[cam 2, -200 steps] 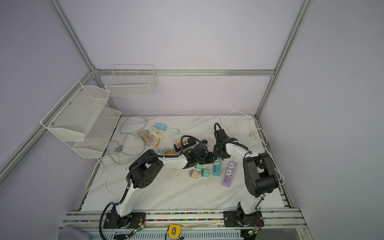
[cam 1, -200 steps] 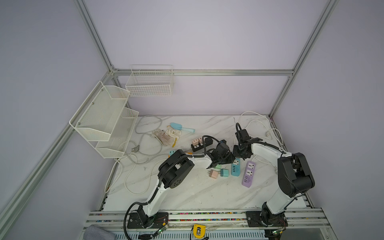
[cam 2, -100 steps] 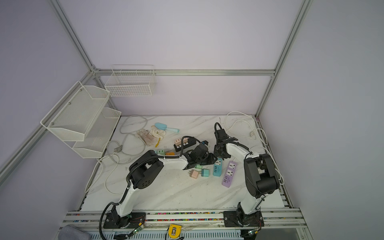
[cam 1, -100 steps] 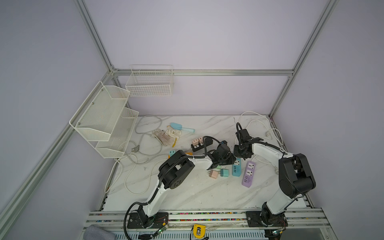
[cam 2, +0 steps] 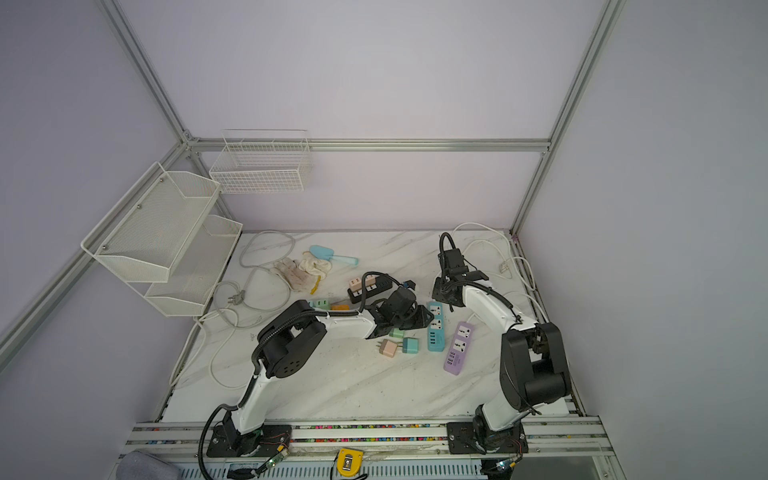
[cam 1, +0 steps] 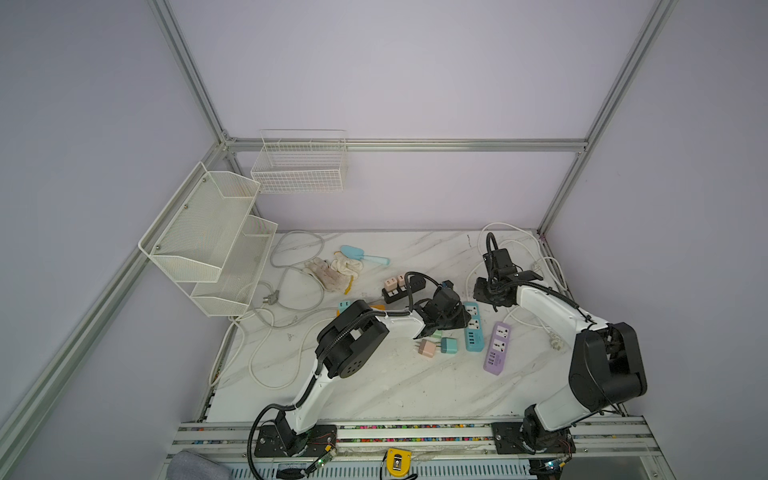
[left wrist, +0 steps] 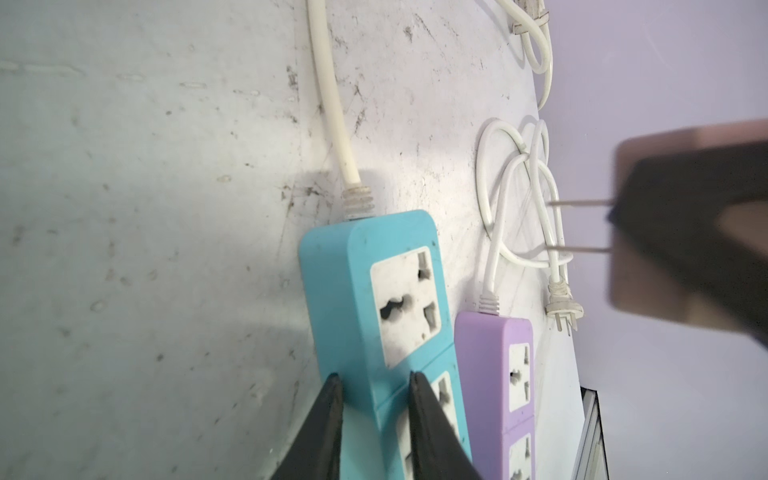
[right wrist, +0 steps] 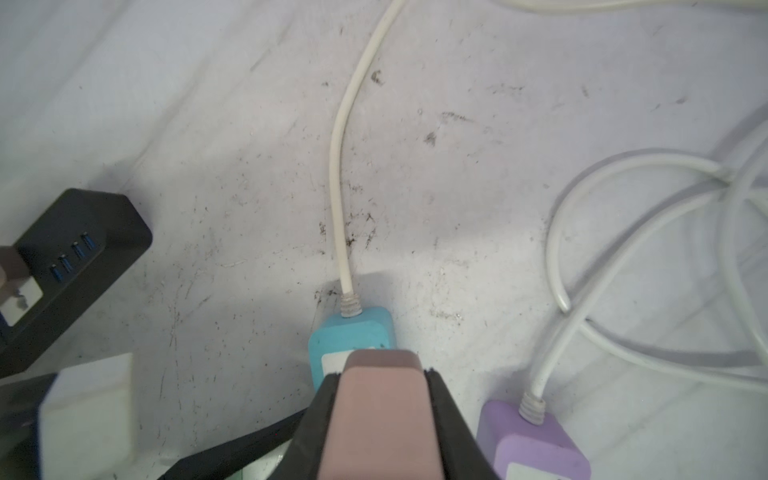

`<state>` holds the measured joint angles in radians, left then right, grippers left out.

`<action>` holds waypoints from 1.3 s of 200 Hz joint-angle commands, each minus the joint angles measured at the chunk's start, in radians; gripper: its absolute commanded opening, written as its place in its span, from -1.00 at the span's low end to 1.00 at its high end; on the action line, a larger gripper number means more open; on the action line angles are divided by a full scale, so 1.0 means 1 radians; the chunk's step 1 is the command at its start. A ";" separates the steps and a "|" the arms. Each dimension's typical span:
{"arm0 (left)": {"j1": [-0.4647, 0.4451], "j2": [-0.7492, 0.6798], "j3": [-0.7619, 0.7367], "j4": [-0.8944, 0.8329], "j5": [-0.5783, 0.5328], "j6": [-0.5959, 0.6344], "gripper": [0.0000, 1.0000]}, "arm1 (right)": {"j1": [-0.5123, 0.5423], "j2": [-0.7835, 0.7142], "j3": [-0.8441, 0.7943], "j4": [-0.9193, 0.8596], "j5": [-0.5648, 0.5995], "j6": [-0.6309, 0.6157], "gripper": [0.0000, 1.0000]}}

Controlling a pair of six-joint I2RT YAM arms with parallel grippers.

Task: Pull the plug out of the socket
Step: 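Carry the pink adapter toward the loose adapters while the left releases the teal strip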

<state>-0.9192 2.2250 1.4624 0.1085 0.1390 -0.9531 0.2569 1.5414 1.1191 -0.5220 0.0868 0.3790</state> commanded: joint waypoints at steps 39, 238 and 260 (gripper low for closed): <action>0.006 -0.083 0.082 -0.156 0.040 0.055 -0.37 | -0.030 -0.162 -0.039 -0.066 -0.044 0.006 -1.00; 0.190 -0.866 -0.514 -0.347 -0.143 0.204 -0.15 | 0.371 -0.271 -0.328 0.395 -0.288 0.358 -0.98; 0.196 -0.899 -0.553 -0.359 -0.145 0.202 -0.13 | 0.438 -0.244 -0.348 0.462 -0.263 0.398 -0.98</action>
<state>-0.7349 1.3685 0.9726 -0.2161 0.0151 -0.7815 0.6342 1.2766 0.7906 -0.1925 -0.2047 0.6846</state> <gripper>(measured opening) 0.427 0.304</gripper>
